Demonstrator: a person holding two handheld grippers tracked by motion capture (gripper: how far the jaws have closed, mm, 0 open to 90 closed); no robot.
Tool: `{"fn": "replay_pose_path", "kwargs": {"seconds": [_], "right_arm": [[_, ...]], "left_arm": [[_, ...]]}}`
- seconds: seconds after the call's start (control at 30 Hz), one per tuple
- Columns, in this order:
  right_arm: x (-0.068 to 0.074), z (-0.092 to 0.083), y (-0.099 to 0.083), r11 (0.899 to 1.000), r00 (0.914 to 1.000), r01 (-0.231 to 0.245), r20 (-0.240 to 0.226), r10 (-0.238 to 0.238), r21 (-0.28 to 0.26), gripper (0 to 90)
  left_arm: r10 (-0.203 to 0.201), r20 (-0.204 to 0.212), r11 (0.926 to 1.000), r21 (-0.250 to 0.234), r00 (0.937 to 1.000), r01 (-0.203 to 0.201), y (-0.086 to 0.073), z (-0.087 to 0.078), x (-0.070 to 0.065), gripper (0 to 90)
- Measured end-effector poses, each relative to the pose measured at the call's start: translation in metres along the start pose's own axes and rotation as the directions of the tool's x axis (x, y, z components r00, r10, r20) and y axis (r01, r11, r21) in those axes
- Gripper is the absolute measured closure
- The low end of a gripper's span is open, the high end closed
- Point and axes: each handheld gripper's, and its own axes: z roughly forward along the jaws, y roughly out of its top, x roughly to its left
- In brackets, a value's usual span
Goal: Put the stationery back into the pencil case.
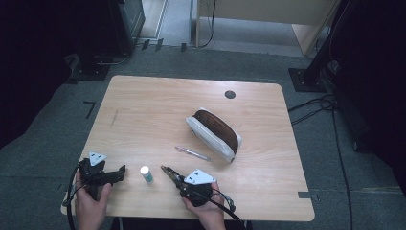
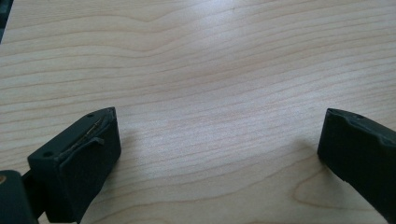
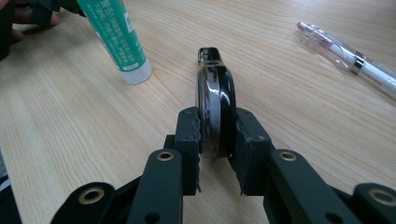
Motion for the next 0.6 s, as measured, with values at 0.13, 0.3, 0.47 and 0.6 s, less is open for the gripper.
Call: {"fn": "replay_pose_path", "kwargs": {"seconds": [0.13,0.3,0.47,0.6], "right_arm": [[-0.001,-0.003,0.002,1.000,1.0000,0.004,-0.002,-0.004,-0.004,74.1],[-0.003,-0.011,0.006,1.000,0.9999,0.011,0.010,-0.011,-0.027,74.1],[-0.005,-0.021,0.015,0.998,0.9995,0.029,0.017,-0.028,-0.049,74.1],[-0.008,-0.033,0.026,0.997,0.9994,0.031,0.018,-0.030,-0.068,74.2]], "left_arm": [[0.000,0.000,1.0000,0.000,1.0000,0.000,0.000,0.000,0.000,0.0],[0.000,0.000,1.0000,0.001,1.0000,0.000,0.000,0.000,0.000,0.0],[0.000,0.000,1.0000,0.000,1.0000,0.000,0.000,0.000,0.000,0.0],[0.000,0.000,1.0000,0.000,1.0000,0.000,0.000,0.000,0.000,0.0]]}}
